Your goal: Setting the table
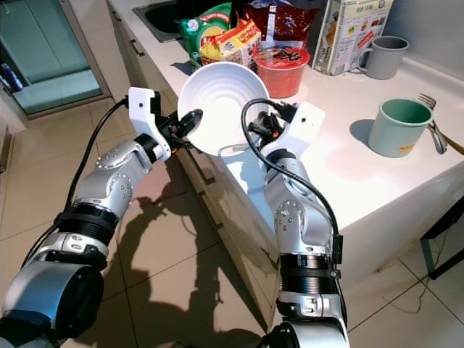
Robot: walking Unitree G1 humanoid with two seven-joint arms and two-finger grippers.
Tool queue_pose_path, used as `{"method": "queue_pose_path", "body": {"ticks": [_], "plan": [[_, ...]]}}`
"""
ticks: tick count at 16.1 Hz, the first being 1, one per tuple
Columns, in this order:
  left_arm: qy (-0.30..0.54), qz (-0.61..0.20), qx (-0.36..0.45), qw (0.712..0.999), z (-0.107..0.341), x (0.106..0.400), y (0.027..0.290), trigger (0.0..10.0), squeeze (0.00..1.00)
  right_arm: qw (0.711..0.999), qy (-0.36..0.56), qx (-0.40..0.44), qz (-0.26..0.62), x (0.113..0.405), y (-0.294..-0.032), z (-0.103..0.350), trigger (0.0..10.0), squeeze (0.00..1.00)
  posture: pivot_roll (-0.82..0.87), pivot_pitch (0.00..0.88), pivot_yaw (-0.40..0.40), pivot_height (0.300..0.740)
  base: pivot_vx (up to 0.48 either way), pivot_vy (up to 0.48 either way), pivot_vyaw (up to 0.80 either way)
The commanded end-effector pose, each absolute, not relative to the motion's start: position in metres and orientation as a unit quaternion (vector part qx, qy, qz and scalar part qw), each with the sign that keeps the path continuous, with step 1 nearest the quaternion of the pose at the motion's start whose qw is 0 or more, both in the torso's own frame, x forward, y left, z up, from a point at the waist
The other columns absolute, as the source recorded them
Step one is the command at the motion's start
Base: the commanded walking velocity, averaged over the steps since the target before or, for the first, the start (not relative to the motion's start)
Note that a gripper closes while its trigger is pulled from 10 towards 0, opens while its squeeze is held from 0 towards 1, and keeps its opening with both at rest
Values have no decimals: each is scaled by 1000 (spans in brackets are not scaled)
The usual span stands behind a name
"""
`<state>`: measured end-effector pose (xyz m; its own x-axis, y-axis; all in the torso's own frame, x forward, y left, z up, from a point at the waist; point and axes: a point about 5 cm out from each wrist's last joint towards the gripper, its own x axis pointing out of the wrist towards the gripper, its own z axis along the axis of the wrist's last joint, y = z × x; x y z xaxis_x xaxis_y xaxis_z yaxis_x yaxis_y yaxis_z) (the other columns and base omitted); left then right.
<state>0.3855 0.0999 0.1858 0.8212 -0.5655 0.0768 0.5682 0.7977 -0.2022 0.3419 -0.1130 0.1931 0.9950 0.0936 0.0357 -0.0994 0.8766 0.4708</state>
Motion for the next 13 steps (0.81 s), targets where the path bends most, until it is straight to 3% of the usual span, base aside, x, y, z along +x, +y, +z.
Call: {"method": "queue_pose_path", "body": {"ticks": [1, 13], "plan": [[-12, -352, -89, 932, 192, 383, 84, 0, 0, 970, -17, 241, 41, 342, -115, 199, 10000, 0, -11, 0, 123, 740, 0, 0, 0], [-17, -353, -90, 931, 193, 383, 85, 0, 0, 978, -4, 205, 32, 343, -116, 193, 10000, 0, -9, 0, 117, 740, 0, 0, 0]]}}
